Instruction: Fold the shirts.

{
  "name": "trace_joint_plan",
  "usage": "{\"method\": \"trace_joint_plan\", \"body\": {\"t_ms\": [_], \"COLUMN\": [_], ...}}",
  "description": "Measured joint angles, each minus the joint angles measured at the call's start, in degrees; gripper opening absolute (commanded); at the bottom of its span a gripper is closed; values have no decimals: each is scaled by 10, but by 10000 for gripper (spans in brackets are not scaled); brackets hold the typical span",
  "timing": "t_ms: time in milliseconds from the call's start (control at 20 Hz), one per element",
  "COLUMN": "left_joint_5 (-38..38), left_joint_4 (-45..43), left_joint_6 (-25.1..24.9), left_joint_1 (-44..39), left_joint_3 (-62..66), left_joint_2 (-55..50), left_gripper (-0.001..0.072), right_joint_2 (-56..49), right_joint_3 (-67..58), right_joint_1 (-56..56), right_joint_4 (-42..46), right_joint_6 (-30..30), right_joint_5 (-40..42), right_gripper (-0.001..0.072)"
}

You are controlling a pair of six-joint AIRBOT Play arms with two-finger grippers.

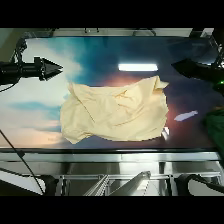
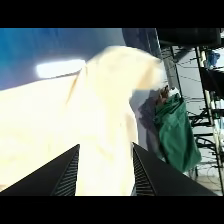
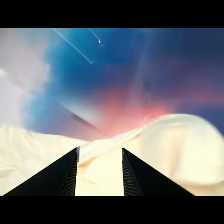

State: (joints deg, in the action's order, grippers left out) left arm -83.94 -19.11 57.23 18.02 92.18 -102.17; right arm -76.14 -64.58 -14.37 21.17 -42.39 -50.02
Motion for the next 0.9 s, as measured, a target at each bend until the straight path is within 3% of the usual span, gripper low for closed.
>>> {"method": "trace_joint_plan", "body": {"t_ms": [150, 300, 500, 900], "left_joint_5": [-55, -103, -88, -59], "left_joint_4": [-59, -151, -207, -231], "left_joint_6": [58, 99, 90, 58], "left_joint_1": [27, 57, 99, 161], "left_joint_3": [88, 80, -65, -335], "left_joint_2": [-49, -38, 45, 146], "left_gripper": [350, 350, 350, 350], "right_joint_2": [-27, -35, -21, -17], "right_joint_3": [-24, -10, 91, 290], "right_joint_1": [-32, -82, -133, -118], "right_joint_4": [74, 167, 231, 247], "right_joint_6": [-48, -106, -152, -146], "right_joint_5": [-41, -136, -213, -179], "right_gripper": [319, 317, 317, 319]}}
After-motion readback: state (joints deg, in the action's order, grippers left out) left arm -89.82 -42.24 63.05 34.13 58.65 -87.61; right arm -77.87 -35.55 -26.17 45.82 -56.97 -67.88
